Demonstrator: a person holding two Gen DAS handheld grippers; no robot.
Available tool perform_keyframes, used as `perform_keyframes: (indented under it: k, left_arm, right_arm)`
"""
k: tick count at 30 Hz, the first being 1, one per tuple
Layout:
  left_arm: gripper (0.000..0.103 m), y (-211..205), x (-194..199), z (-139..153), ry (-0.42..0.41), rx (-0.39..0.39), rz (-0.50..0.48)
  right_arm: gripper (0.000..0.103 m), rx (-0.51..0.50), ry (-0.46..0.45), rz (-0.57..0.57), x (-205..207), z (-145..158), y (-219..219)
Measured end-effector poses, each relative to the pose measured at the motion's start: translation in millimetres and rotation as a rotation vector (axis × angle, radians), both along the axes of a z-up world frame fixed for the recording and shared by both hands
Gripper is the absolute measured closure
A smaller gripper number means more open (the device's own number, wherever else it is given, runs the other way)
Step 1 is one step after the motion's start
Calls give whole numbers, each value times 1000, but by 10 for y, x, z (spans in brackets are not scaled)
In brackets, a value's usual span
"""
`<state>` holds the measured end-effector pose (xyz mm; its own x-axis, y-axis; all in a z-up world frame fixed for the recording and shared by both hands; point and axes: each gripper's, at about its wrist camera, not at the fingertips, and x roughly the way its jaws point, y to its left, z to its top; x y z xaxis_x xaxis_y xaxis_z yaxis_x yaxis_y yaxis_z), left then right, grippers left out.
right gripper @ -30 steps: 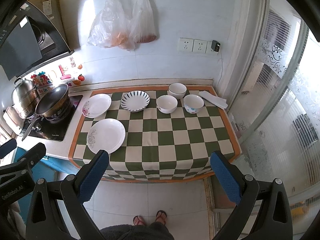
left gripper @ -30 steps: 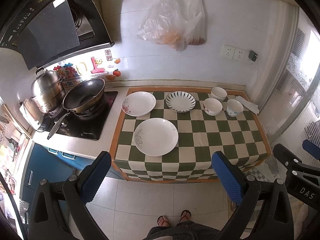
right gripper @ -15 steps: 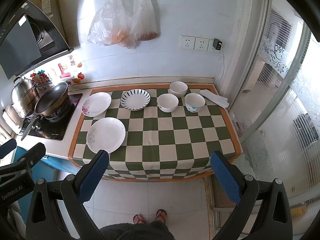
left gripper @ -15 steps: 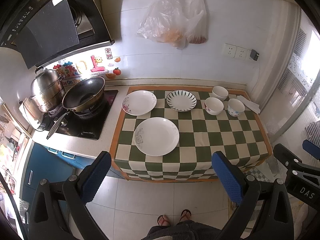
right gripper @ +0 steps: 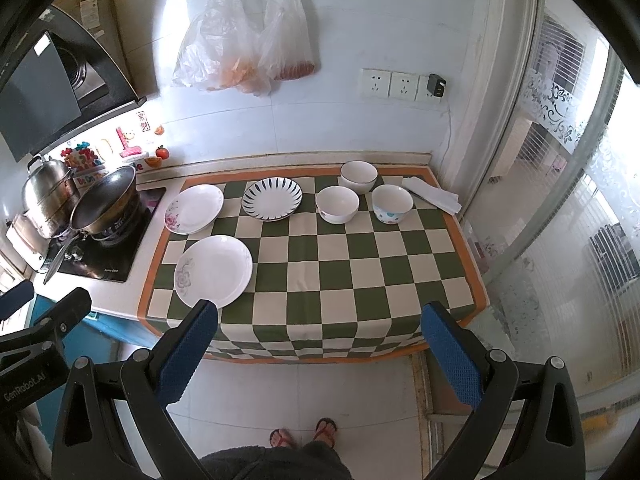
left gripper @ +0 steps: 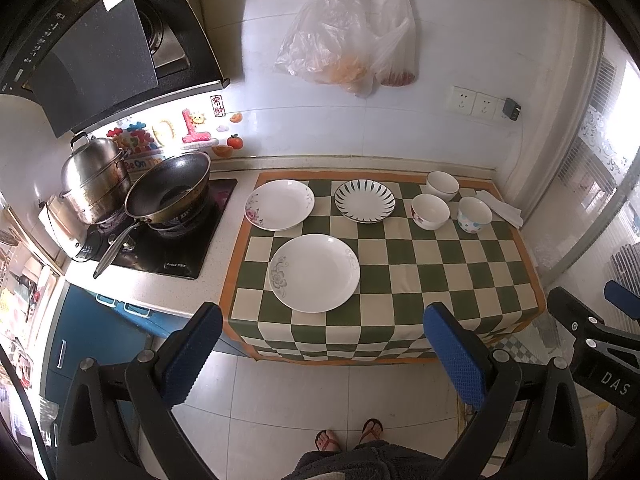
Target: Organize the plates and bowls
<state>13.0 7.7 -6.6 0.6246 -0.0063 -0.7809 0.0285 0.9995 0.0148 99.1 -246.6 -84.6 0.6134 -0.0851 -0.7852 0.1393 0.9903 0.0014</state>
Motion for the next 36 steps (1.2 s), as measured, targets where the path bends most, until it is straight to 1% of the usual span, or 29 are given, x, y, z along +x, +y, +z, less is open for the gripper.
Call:
perform_keyframes:
  k: [18,21,23,25,28,31,34,35,36]
  left_arm:
    - [0,105,59,-122,1,2,11]
    - [0,126,79,-156,-2,-10,26]
    - [0,143,142,-204,-8,-6,52]
    - [0,199,222,-291,-12,9,96]
    - [0,264,382,-450,-7,16,159]
    - [0,355,545,-708,24,20,213]
    - [0,435,729,-1007,63,33,248]
    - [0,467,804,-1103,78,28,256]
    - [0,518,900,-1250,100,28,272]
  right_arm:
    - [0,11,6,6,110,-5,-24]
    - [0,29,2,13,161,-31,-58]
    - [0,66,-13,30,219,-86,-95]
    - [0,84,-10,45,294,-176,-105]
    - [0,119,8,88,482,-417,-102]
    - [0,157,49,129,738,-749,-74]
    - [0,254,79,190,1009,-1130,-27]
    - [0,281,90,218,1135,-1310,6]
    - [0,284,102,228,1231,-1440,39]
